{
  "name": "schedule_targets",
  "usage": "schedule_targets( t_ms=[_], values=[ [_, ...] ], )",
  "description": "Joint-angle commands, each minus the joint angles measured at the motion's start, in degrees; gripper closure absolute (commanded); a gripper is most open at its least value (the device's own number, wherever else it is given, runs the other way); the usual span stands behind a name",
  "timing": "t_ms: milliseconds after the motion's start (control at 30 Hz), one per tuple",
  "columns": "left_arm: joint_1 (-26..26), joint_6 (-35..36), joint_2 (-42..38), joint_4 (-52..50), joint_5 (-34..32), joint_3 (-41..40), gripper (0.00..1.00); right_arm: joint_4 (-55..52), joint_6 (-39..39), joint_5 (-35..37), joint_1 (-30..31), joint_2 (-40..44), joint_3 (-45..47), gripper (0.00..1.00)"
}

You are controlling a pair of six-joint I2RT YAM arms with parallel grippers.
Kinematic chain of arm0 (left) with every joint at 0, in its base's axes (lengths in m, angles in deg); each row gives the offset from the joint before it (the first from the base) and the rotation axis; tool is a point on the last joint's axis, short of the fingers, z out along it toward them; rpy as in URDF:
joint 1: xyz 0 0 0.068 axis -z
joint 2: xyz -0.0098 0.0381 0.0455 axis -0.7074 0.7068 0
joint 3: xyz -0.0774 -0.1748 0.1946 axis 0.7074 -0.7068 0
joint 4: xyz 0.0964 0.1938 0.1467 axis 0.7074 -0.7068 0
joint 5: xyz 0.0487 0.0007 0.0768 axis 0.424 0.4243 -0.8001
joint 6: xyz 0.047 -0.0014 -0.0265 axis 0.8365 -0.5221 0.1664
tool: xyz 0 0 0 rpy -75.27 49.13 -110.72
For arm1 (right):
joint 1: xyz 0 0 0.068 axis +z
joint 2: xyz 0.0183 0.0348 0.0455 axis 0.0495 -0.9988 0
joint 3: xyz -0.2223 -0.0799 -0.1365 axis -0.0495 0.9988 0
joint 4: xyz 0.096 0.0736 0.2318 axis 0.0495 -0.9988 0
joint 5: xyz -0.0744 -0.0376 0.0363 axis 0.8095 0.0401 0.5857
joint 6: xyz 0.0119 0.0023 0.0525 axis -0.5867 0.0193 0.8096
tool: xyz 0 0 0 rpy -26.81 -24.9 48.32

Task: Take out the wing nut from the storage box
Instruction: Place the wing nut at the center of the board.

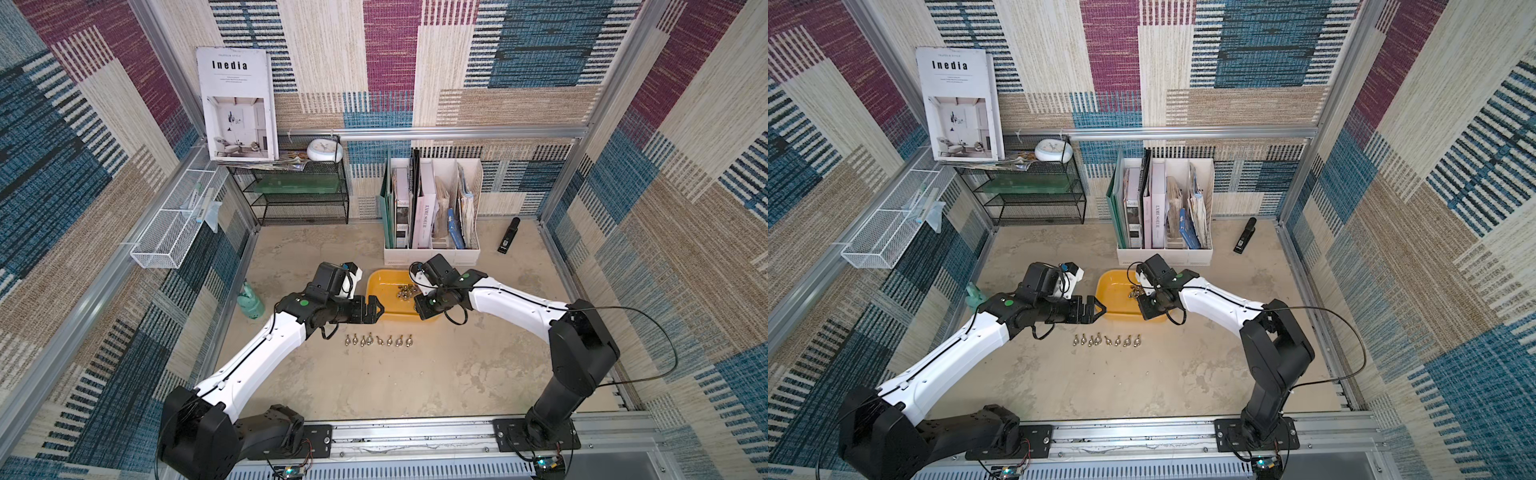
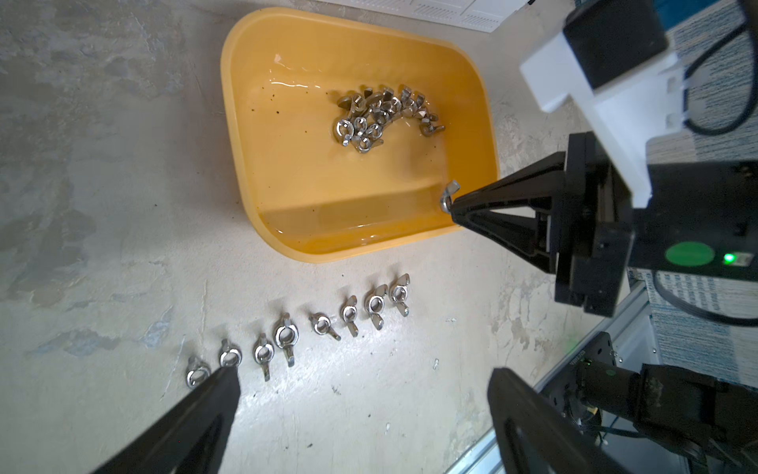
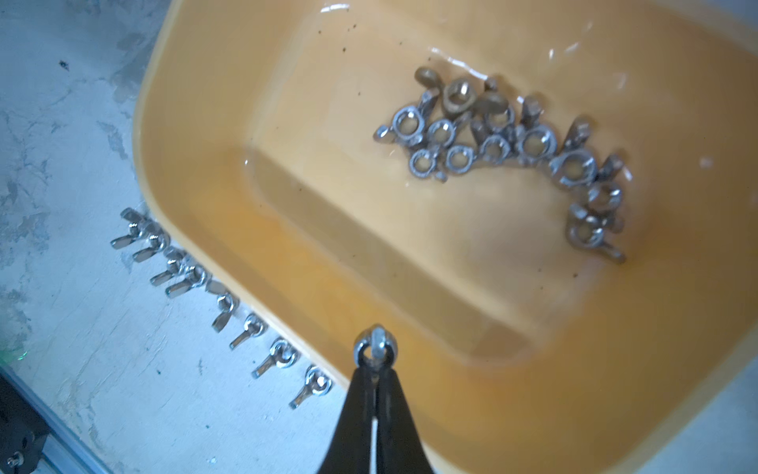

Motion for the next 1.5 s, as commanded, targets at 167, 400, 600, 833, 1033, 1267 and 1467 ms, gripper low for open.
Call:
schedule_targets(
  t_ms=[167,400,600,833,1033,1267,1467],
  values=[
    [-0.01,0.17,-3.36,-1.06,4.49,-1.95,0.01,0.42,10.32,3.98,6.25,6.45,8.67,1.0],
    [0.07,0.07,-6.62,-1.16,4.77,-3.58,0.01,5.36,14.27,4.25,8.9,5.43,13.83,1.0],
    [0.02,-0.41,-8.36,-2.5,4.71,-4.02,0.01,8.53,14.31,4.47,9.13,2.27,14.55,1.0],
    [0.05,-0.11,-10.55,-4.39,4.28,-4.16,0.01,10.29,14.53,6.04,9.11,-0.08,15.27,1.0],
    [0.03,0.0,-10.75,-4.84,4.08,-4.29,0.01,10.29,14.2,5.62,9.21,-0.03,15.06,0.88],
    [0.09,0.07,-10.22,-4.25,4.59,-4.29,0.01,8.15,14.19,6.2,9.19,2.22,14.42,0.75],
    [0.01,-0.01,-9.0,-2.94,5.64,-4.02,0.01,2.7,12.01,8.88,9.19,5.41,9.67,0.58]
  ],
)
